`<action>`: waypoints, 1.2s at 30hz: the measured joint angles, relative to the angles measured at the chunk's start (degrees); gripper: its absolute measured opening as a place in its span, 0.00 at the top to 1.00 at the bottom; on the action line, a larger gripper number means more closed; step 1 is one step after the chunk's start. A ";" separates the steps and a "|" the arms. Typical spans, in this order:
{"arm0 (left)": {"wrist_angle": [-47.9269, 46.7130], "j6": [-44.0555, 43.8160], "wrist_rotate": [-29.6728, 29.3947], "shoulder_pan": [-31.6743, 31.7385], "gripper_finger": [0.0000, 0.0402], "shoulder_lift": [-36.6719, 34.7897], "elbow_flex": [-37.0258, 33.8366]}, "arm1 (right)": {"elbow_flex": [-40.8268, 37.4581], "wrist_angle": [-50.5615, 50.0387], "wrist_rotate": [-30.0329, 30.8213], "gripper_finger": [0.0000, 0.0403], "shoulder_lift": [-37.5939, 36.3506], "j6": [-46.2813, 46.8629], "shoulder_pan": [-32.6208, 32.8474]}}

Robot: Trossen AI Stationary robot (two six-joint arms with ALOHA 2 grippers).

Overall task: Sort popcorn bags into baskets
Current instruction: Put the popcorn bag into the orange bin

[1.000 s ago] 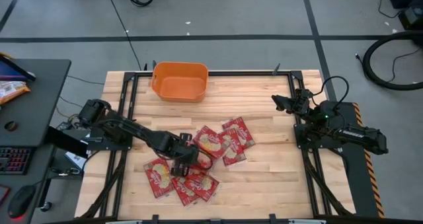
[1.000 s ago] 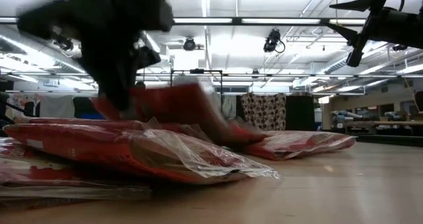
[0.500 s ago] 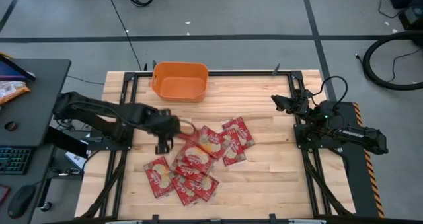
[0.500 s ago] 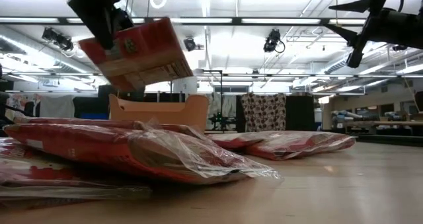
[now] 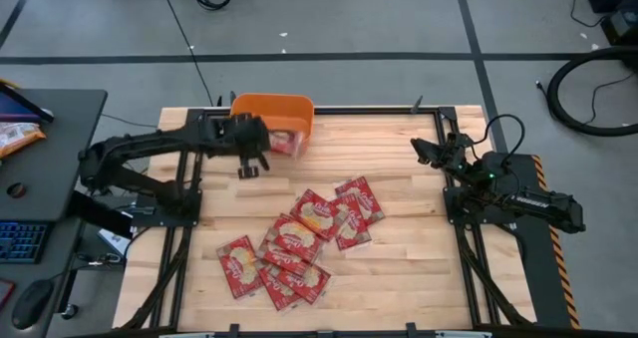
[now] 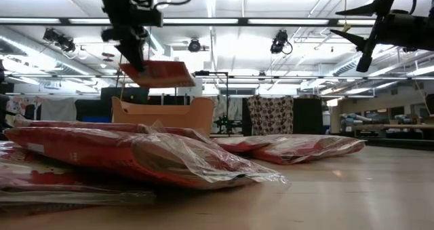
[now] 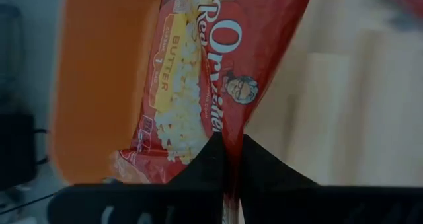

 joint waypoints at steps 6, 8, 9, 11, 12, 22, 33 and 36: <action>5.69 8.42 5.45 10.88 0.94 2.16 0.00 | 0.00 -0.01 3.07 0.58 0.00 -0.32 0.00; 9.32 9.55 7.69 13.74 0.94 4.16 0.00 | 0.00 -0.01 3.91 0.58 0.00 -0.60 0.00; 10.24 10.44 8.13 14.93 0.94 5.48 0.00 | 0.00 -0.11 4.13 0.58 0.00 -0.66 0.00; 12.36 11.96 8.13 16.51 0.94 8.18 0.00 | 0.00 -0.44 4.28 0.58 0.00 -0.89 0.00; 13.71 12.69 8.11 17.19 0.94 9.67 0.00 | 0.00 -0.43 4.32 0.58 0.00 -0.86 0.00; 17.93 17.13 3.37 20.25 0.89 24.06 -0.01 | 0.00 -0.40 5.88 0.58 0.00 -0.24 -0.02; 12.16 11.91 9.56 18.00 0.56 21.23 3.59 | 0.00 -0.39 5.85 0.58 0.00 0.86 0.00; 10.87 7.89 15.97 15.48 0.53 18.70 5.25 | 0.00 -0.39 5.83 0.58 0.00 0.87 0.00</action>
